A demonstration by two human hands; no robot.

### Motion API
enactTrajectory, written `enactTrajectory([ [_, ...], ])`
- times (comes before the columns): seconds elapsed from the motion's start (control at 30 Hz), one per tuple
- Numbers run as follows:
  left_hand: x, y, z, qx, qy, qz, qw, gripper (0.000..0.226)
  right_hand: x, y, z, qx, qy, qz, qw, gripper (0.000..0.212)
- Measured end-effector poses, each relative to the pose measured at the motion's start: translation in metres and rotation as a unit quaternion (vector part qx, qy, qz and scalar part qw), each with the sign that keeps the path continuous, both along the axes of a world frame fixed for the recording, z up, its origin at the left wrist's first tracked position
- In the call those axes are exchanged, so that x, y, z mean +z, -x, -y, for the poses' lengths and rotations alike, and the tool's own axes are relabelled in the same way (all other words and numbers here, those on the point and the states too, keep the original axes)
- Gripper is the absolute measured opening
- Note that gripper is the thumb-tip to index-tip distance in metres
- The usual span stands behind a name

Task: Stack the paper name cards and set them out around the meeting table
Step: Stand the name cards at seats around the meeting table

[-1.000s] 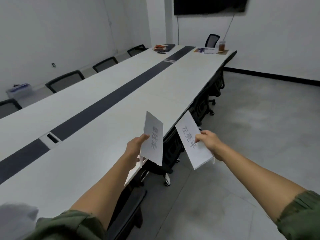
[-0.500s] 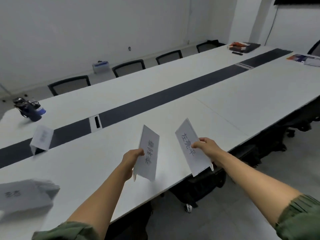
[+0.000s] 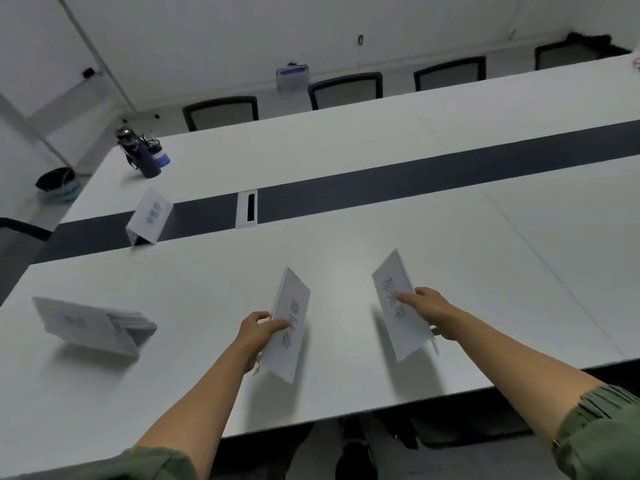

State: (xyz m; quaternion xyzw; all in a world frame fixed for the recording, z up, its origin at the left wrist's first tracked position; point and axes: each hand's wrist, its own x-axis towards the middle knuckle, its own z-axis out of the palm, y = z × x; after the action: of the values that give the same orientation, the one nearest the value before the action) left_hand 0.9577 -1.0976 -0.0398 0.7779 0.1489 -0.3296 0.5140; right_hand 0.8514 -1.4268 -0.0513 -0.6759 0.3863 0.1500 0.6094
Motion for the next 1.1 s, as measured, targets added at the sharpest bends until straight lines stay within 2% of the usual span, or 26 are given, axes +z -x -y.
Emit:
enactTrajectory([
  [0.23, -0.033, -0.083, 0.031, -0.035, -0.022, -0.023, 0.999, 0.072, -0.022, -0.072, 0.032, 0.040, 0.042, -0.067, 0.996, 0.062],
  [0.37, -0.048, -0.134, 0.059, -0.073, -0.025, -0.036, 0.996, 0.084, -0.035, -0.119, 0.057, 0.047, 0.081, -0.089, 0.992, 0.068],
  [0.5, -0.064, -0.167, 0.075, -0.109, -0.045, -0.038, 0.992, 0.078, -0.048, -0.141, 0.067, 0.040, 0.101, -0.103, 0.989, 0.070],
  [0.63, -0.075, -0.193, 0.084, -0.136, -0.065, -0.022, 0.988, 0.085, -0.056, -0.152, 0.074, 0.074, 0.156, -0.098, 0.980, 0.073],
  [0.7, -0.076, -0.197, 0.088, -0.157, -0.086, -0.001, 0.984, 0.085, -0.060, -0.153, 0.078, 0.097, 0.178, -0.101, 0.974, 0.069],
  [0.87, -0.079, -0.205, 0.095, -0.179, -0.118, 0.024, 0.976, 0.084, -0.067, -0.154, 0.081, 0.144, 0.226, -0.088, 0.959, 0.042],
  [1.1, -0.079, -0.207, 0.101, -0.189, -0.144, 0.044, 0.970, 0.086, -0.073, -0.152, 0.081, 0.156, 0.256, -0.082, 0.951, 0.050],
])
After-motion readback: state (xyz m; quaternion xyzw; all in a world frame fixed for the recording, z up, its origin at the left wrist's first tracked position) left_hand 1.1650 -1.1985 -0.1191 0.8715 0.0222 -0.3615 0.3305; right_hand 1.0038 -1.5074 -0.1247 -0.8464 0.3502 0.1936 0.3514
